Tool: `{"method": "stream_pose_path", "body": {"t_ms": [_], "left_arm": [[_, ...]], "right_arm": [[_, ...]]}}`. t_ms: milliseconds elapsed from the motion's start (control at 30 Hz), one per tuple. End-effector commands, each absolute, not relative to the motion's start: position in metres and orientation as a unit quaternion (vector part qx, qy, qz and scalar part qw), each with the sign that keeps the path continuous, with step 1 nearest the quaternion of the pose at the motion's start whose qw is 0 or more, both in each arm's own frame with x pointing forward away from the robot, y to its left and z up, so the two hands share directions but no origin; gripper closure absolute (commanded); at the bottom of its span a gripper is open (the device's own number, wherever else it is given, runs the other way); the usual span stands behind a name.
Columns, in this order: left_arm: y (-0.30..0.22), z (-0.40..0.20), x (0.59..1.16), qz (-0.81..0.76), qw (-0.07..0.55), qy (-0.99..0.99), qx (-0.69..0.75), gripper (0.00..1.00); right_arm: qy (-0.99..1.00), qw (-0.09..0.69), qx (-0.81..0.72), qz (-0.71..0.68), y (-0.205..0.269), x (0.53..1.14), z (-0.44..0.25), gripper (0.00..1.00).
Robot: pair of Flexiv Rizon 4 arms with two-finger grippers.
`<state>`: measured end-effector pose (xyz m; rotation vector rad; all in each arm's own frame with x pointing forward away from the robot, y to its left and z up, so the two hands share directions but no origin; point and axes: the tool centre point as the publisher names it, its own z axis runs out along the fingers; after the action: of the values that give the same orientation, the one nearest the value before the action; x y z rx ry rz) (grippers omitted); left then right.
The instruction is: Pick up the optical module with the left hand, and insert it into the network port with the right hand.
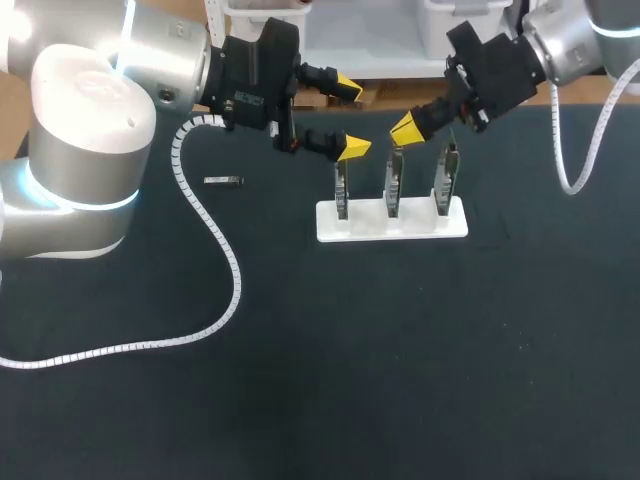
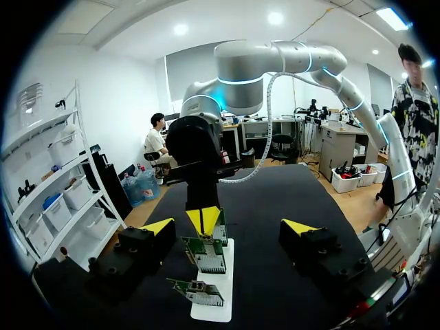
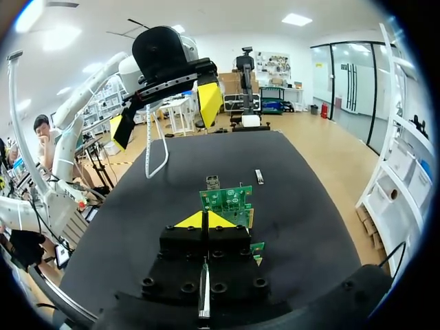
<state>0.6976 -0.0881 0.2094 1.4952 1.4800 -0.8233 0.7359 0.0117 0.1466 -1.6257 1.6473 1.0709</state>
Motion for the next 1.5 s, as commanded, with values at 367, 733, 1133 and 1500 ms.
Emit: {"method": "stream_pose_path", "body": {"t_ms": [367,733,1133,1500], "left_arm": [[-0.089,0.210,0.697,-0.328,0.426,0.595,0.598,0.00],[-0.089,0.210,0.697,-0.328,0.426,0.595,0.598,0.00],[-0.089,0.210,0.697,-0.328,0.426,0.595,0.598,0.00],[-0.089,0.210,0.697,-0.328,0.426,0.595,0.598,0.00]], "right_arm": [[0.621,0.281,-0.610,0.404,0.010,0.737,0.138,1.00],[0.619,0.276,-0.613,0.405,0.012,0.736,0.135,1.00],[0.613,0.294,-0.610,0.408,0.011,0.742,0.149,1.00],[0.593,0.321,-0.616,0.407,0.008,0.746,0.176,1.00]]}}
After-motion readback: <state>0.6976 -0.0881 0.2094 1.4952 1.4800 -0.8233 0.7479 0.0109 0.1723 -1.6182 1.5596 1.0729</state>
